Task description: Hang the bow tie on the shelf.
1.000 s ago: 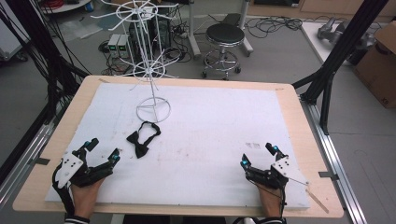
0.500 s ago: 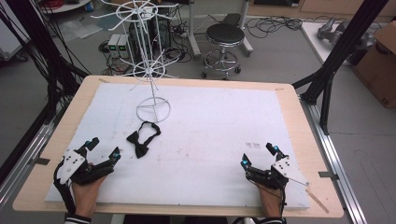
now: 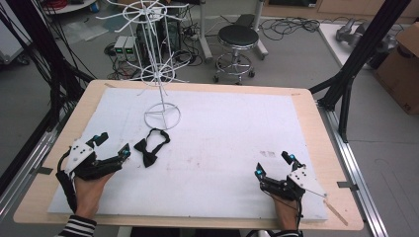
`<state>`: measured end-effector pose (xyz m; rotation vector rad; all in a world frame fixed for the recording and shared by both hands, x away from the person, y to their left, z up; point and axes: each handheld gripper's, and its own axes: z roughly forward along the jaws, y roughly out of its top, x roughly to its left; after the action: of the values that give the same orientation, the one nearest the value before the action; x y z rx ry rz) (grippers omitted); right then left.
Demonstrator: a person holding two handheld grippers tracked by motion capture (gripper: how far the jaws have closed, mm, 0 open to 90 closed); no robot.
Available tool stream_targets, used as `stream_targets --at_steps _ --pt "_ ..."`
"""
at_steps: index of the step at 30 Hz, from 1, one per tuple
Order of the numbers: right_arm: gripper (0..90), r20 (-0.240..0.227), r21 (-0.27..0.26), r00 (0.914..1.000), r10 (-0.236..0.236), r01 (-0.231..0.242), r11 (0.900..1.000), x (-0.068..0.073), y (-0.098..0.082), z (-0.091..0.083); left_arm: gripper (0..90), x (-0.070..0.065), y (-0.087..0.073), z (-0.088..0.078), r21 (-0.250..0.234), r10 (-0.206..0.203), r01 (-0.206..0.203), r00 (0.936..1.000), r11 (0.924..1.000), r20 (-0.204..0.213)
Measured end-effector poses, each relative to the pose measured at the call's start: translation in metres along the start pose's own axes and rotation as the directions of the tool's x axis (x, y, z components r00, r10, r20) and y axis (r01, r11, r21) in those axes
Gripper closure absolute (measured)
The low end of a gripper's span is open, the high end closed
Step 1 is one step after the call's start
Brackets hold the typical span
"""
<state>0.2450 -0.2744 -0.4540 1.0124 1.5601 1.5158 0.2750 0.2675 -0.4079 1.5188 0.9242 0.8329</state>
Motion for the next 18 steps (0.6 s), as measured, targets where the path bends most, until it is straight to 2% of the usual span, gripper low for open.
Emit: stream_targets --at_steps 3,9,13,16,18 --pt "2.8 0.001 0.001 1.0 0.001 -0.001 1.0 0.0 0.0 0.0 15.5 -0.001 0.004 0.005 0.039 0.031 -0.032 0.9994 0.9987 0.015" --pt "2.8 0.001 0.002 1.0 0.002 -0.002 1.0 0.0 0.0 0.0 15.9 -0.008 0.009 0.021 0.117 0.049 -0.059 0.9951 0.9914 0.086" --pt "2.8 0.0 0.002 1.0 -0.002 0.002 1.0 0.0 0.0 0.0 16.3 -0.013 0.014 0.034 0.162 0.061 -0.089 0.9834 0.9828 0.171" --pt "2.8 0.0 0.0 1.0 0.0 0.0 1.0 0.0 0.0 0.0 17.1 -0.017 0.017 0.042 0.198 0.085 -0.125 0.9764 0.9722 0.198" --pt "2.8 0.0 0.001 1.0 0.001 -0.001 1.0 0.0 0.0 0.0 17.1 -0.019 0.019 0.047 0.224 0.084 -0.133 0.9726 0.9656 0.217"
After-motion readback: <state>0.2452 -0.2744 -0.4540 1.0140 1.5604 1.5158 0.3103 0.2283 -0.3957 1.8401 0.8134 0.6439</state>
